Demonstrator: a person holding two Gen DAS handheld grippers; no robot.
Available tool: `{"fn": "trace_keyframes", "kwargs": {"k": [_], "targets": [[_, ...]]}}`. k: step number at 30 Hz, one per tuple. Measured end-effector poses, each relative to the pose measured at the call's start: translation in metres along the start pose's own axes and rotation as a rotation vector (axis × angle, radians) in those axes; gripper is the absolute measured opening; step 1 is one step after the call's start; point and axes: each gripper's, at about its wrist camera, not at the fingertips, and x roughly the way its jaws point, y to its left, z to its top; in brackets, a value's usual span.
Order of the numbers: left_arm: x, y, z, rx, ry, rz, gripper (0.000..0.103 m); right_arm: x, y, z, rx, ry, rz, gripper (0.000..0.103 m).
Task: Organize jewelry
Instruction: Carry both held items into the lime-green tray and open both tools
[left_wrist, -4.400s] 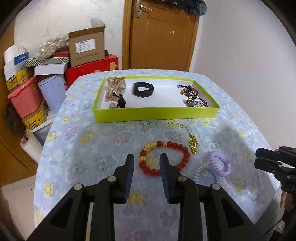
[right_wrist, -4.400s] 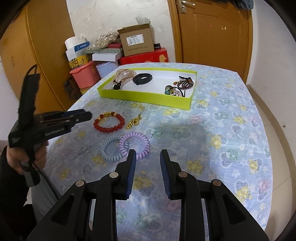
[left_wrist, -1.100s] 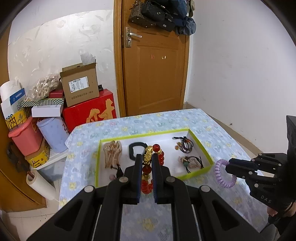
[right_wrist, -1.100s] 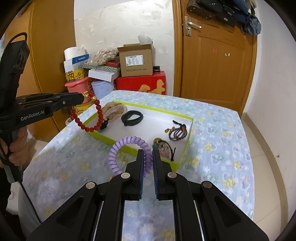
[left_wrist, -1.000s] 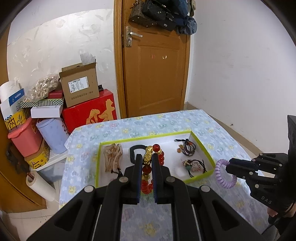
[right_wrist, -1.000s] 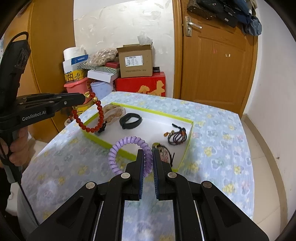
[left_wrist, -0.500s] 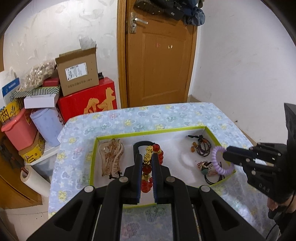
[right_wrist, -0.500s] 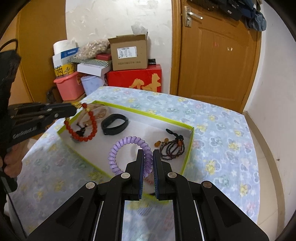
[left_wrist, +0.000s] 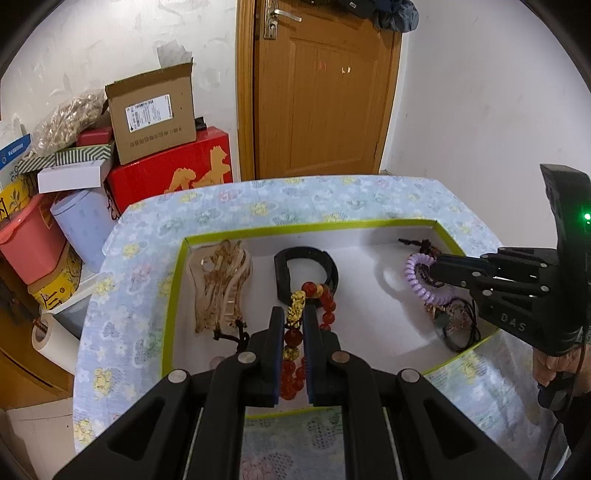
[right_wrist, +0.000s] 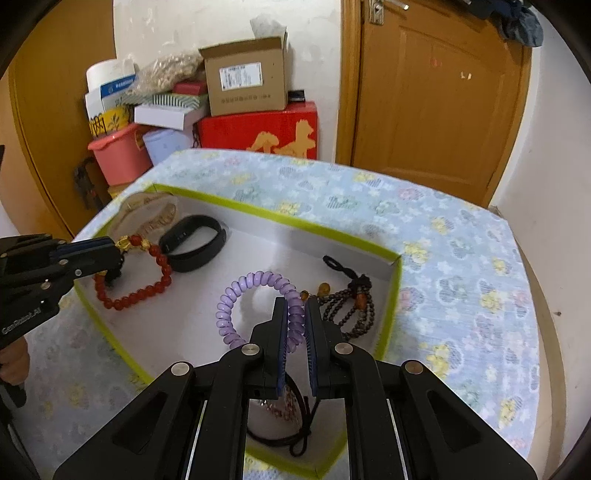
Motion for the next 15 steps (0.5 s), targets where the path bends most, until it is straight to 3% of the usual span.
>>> {"fn": "trace_keyframes", "kwargs": {"k": [9,15], "targets": [[0.014,0.0,-0.005,0.013,0.036,-0.002,0.01,0.012,-0.004,-0.001,0.012,0.038,-0.003,0.01],[0.016,0.002,-0.007,0.005,0.052,0.009,0.011,0.008,-0.003,-0.002,0.016,0.042,-0.006,0.017]]}}
